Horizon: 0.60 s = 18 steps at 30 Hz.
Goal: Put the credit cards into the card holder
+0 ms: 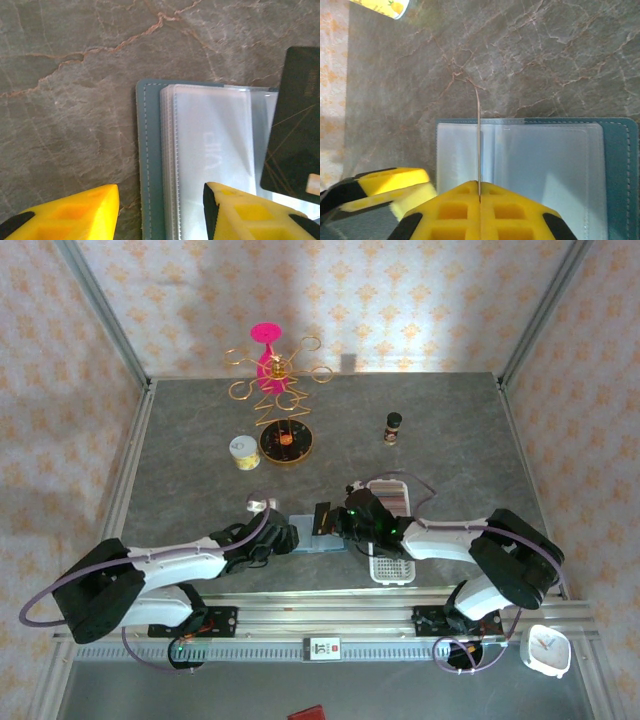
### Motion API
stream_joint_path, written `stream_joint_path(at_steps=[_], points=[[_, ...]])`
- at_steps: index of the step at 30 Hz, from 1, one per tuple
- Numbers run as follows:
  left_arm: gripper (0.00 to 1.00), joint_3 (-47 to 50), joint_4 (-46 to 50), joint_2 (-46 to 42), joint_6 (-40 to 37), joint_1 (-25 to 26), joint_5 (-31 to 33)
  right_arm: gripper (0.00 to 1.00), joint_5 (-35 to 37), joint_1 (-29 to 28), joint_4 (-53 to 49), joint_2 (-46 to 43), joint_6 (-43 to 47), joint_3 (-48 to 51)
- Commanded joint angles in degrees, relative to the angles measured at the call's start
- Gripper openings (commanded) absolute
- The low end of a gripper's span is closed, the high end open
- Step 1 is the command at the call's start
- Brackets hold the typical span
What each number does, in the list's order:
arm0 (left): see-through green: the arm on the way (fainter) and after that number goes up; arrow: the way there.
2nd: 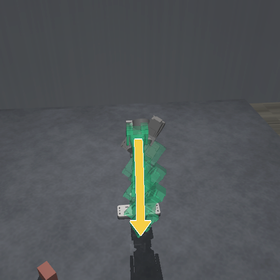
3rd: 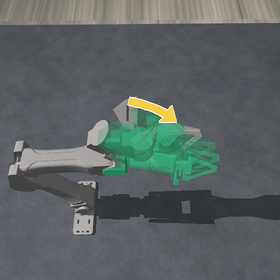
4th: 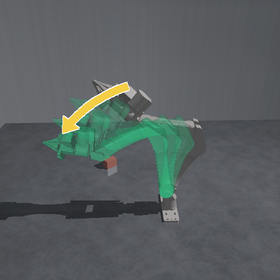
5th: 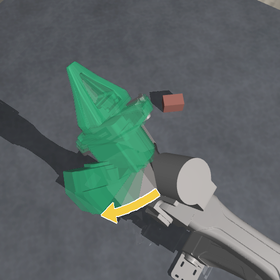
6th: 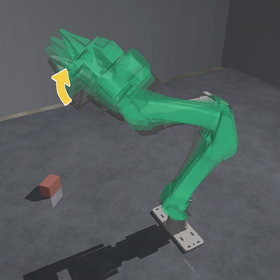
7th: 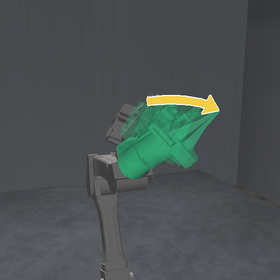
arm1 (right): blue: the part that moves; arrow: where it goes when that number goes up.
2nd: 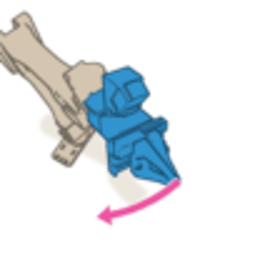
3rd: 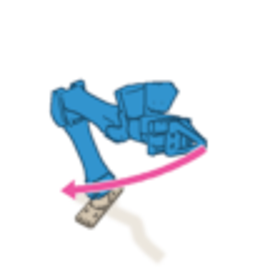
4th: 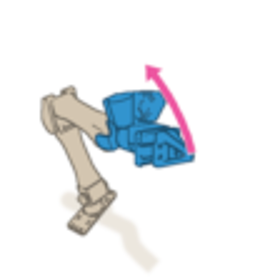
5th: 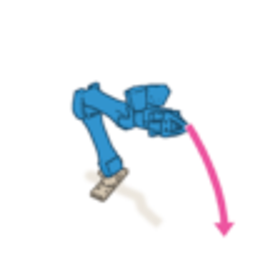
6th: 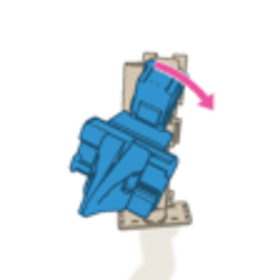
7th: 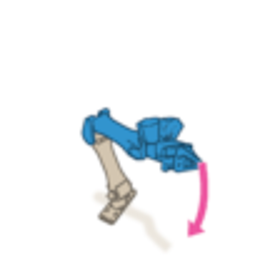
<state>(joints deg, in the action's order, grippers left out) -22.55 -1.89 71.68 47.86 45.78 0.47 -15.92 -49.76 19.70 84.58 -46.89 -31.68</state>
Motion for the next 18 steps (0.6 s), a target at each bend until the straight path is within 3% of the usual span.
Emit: stream_joint_path(at_steps=[1,18], points=[[0.49,-1.36,0.84,1.68,-1.49,0.56,0.76,0.00,1.28,0.10,3.00,-0.42,-1.70,1.29],[0.45,-1.03,0.70,6.11,-1.54,0.56,-0.73,0.00,-1.03,-0.86,5.60,5.37,-3.28,1.44]])
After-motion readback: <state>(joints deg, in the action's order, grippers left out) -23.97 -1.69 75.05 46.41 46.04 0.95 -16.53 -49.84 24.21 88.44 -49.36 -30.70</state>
